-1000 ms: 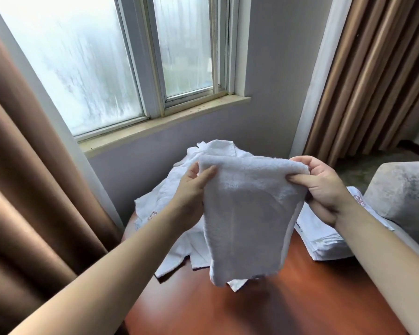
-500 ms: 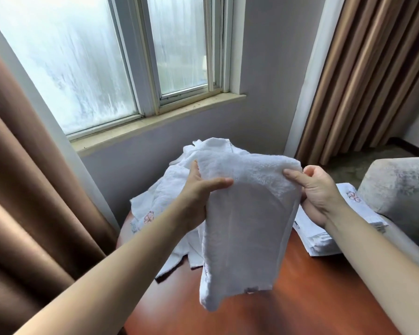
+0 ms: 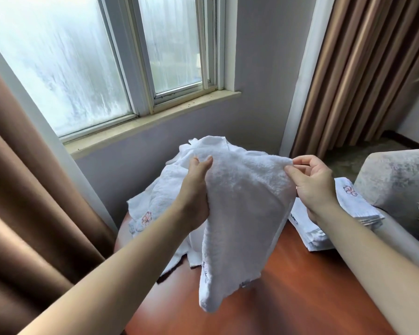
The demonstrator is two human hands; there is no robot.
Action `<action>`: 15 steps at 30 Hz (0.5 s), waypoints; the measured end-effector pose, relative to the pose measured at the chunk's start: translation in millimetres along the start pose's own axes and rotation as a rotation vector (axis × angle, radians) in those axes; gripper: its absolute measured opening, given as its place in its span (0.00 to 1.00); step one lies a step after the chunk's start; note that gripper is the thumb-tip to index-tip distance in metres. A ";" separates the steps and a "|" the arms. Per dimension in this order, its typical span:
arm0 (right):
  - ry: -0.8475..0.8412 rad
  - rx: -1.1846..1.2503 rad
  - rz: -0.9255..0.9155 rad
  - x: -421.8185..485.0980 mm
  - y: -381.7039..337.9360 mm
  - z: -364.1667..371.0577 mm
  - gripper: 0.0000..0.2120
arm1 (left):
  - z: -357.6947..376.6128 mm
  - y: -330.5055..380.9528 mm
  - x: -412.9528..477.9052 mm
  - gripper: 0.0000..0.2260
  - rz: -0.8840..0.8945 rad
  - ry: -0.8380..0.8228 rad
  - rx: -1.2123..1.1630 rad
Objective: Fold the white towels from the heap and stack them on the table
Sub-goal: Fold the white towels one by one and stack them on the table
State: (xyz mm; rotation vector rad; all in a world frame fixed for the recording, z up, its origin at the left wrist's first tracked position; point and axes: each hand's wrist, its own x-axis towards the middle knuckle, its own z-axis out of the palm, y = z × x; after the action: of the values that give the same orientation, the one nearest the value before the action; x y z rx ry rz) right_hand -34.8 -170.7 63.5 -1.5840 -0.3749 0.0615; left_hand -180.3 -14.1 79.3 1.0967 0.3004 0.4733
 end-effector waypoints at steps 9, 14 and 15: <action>-0.028 -0.062 0.157 7.3 -0.2 -1.0 0.07 | -12.1 3.3 3.0 0.20 -0.082 -0.089 -0.030; -0.109 -0.055 0.209 2.3 -6.9 -1.0 0.08 | -11.5 -5.0 5.9 0.19 0.023 -0.027 -0.007; -0.116 -0.068 0.215 2.3 -6.9 -1.1 0.09 | -9.5 -5.8 5.0 0.18 0.044 -0.030 0.003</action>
State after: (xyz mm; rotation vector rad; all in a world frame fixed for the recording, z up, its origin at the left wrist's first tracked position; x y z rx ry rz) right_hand -33.7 -171.1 70.8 -1.6881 -0.2981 0.3100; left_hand -179.1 -6.3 69.9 1.1144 0.2509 0.4948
